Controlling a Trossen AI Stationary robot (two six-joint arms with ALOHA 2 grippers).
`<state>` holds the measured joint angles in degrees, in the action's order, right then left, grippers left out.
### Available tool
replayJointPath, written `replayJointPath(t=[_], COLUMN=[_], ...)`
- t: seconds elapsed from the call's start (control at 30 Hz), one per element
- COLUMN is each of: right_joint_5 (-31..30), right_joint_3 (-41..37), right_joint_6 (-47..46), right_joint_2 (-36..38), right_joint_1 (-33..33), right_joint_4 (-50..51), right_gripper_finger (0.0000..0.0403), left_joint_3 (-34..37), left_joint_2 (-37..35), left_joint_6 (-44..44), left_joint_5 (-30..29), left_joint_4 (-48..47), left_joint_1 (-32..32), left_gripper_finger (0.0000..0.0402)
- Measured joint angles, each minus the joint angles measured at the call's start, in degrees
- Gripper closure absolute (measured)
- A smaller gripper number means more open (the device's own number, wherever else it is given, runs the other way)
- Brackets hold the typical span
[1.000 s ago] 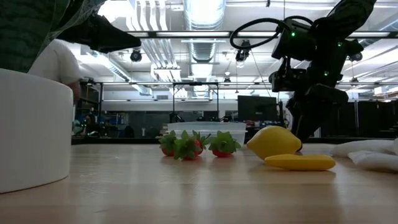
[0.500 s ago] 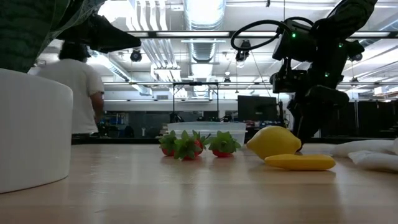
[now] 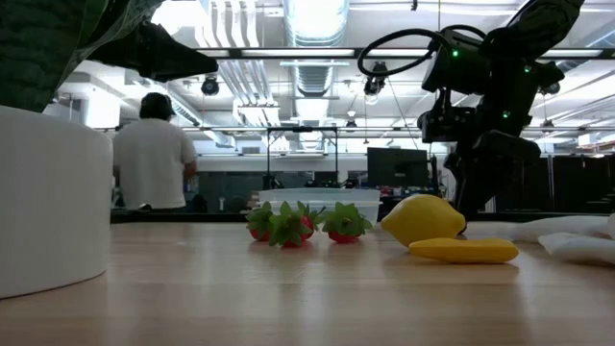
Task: Pick and placing Produce into tupperware
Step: Put the blackberry into the bin
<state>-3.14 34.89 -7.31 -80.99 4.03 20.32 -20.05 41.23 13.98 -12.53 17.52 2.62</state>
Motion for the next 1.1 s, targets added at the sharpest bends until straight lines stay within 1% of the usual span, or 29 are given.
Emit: replayJointPath(t=[0.13,0.33,1.1], right_joint_5=[0.0,0.0,0.3], right_joint_3=[0.1,0.1,1.2], right_joint_6=[0.3,0.2,0.5], right_joint_2=[0.1,0.1,-0.1], right_joint_1=[0.0,0.0,0.0], right_joint_4=[-0.1,0.0,0.5], right_gripper_finger=[0.0355,0.037,0.0372], left_joint_3=[0.0,0.0,0.0], left_joint_2=[0.0,0.0,0.0], left_joint_6=[0.0,0.0,0.0], left_joint_5=[0.0,0.0,0.0], left_joint_4=[0.0,0.0,0.0], left_joint_1=[0.0,0.0,0.0], left_gripper_finger=[0.0281,0.0281,0.0281])
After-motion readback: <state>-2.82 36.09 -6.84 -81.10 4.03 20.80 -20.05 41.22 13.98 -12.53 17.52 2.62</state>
